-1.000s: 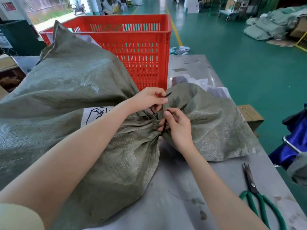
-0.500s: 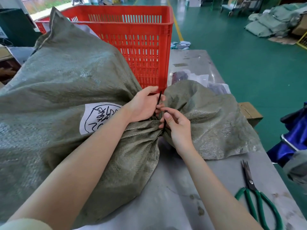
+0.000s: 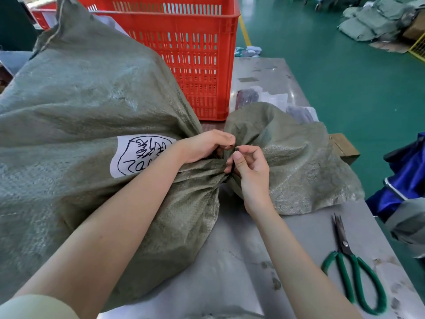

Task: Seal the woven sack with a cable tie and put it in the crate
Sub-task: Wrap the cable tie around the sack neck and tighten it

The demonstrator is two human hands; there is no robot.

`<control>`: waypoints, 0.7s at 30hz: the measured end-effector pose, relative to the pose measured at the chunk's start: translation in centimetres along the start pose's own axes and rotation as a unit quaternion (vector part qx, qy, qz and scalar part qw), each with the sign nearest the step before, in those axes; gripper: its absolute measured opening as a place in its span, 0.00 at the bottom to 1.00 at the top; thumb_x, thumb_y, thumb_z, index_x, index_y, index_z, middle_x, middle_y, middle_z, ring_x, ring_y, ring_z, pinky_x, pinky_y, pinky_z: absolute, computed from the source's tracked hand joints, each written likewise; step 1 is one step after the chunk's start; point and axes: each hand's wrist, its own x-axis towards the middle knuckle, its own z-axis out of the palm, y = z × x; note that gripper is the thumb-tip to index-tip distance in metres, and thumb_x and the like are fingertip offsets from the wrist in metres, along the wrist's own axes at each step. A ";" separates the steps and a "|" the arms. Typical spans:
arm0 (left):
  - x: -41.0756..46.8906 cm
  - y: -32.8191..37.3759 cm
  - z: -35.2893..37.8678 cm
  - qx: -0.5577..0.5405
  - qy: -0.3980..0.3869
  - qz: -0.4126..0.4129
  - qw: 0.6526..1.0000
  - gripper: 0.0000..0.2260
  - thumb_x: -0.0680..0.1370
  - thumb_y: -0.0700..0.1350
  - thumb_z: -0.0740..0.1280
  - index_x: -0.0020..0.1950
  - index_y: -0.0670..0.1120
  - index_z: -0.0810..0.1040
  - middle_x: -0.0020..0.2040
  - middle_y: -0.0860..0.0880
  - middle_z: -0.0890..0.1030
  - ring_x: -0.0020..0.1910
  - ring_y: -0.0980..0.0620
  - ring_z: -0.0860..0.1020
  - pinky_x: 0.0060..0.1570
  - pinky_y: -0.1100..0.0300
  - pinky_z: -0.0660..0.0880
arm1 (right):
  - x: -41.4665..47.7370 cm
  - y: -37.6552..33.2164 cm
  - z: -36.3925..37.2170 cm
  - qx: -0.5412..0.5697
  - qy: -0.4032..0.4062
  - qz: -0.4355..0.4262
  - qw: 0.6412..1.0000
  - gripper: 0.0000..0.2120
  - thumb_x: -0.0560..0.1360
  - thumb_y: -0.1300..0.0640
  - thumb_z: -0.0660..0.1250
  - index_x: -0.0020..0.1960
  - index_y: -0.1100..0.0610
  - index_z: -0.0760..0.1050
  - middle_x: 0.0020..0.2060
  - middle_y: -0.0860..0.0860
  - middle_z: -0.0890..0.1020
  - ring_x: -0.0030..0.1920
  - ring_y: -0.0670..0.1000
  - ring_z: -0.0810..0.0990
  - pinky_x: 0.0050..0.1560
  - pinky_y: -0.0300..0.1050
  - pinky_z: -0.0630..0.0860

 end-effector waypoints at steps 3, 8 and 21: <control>0.2 -0.3 0.0 0.000 -0.007 0.011 1.000 0.09 0.73 0.43 0.55 0.32 0.44 0.64 0.23 0.50 0.77 0.25 0.52 0.77 0.31 0.65 0.72 | -0.1 0.0 0.1 0.004 0.001 -0.003 1.000 0.11 0.77 0.71 0.58 0.42 0.56 0.69 0.31 0.55 0.74 0.26 0.42 0.74 0.30 0.31 0.74; 0.3 -0.5 -0.1 0.038 0.013 0.016 0.999 0.09 0.71 0.43 0.56 0.31 0.44 0.64 0.22 0.53 0.74 0.26 0.55 0.72 0.34 0.63 0.67 | 0.0 0.1 0.3 -0.006 0.004 0.006 1.000 0.12 0.77 0.71 0.58 0.41 0.56 0.68 0.31 0.55 0.74 0.25 0.41 0.74 0.30 0.31 0.73; 0.0 -0.2 0.5 0.029 0.045 -0.019 0.998 0.07 0.74 0.44 0.55 0.36 0.45 0.66 0.31 0.50 0.68 0.31 0.52 0.67 0.37 0.61 0.63 | 0.6 0.5 0.5 -0.026 0.031 0.017 0.999 0.13 0.77 0.71 0.60 0.39 0.56 0.67 0.30 0.55 0.74 0.24 0.39 0.75 0.27 0.32 0.75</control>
